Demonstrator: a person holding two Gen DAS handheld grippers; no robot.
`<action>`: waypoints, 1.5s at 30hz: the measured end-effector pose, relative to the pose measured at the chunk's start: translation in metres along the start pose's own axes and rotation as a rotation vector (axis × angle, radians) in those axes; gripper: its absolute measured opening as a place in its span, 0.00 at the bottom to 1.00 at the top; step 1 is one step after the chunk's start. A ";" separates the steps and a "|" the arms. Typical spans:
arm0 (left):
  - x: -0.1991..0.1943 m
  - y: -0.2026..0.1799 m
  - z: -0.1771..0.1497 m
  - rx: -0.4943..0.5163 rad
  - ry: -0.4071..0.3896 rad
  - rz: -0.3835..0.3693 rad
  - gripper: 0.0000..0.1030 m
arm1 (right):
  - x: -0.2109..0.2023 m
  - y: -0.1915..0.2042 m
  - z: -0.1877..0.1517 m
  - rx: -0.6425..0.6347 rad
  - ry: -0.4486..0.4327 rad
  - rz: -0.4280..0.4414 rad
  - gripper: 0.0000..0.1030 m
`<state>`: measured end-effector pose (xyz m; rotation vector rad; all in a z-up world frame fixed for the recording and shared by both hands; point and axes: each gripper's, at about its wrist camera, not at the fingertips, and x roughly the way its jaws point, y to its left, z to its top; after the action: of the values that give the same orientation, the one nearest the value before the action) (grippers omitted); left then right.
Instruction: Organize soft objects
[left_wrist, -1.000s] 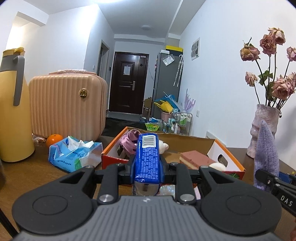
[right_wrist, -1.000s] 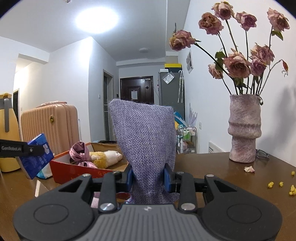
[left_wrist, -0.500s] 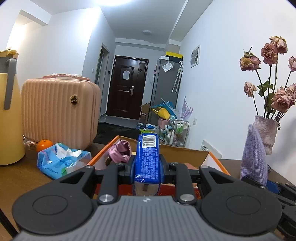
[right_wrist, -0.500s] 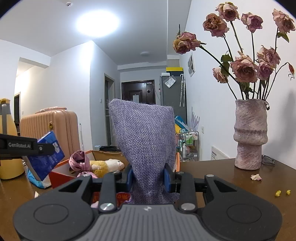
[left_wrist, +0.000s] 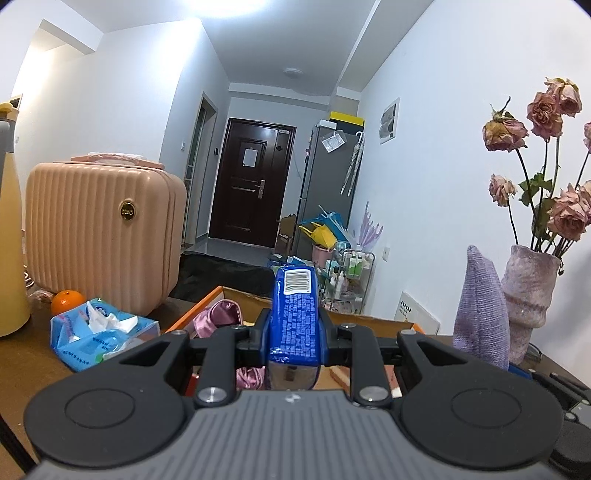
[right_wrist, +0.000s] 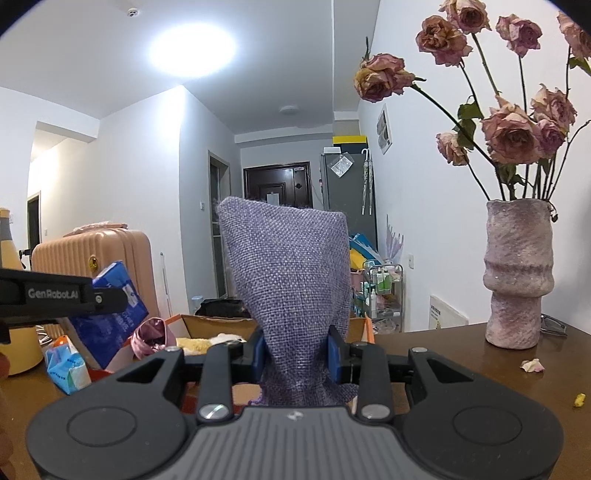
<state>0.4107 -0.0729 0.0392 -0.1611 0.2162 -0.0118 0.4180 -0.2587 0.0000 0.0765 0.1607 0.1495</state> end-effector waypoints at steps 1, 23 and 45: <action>0.003 0.000 0.001 -0.003 -0.002 0.000 0.23 | 0.003 0.000 0.001 0.000 -0.002 0.001 0.31; 0.071 0.000 0.011 -0.012 -0.003 0.025 0.23 | 0.072 0.012 0.009 -0.026 0.045 0.025 0.31; 0.111 -0.009 -0.003 0.081 0.040 0.030 0.23 | 0.124 0.011 0.003 -0.062 0.238 0.029 0.31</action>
<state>0.5186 -0.0850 0.0145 -0.0773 0.2575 0.0060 0.5379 -0.2294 -0.0148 -0.0010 0.3926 0.1919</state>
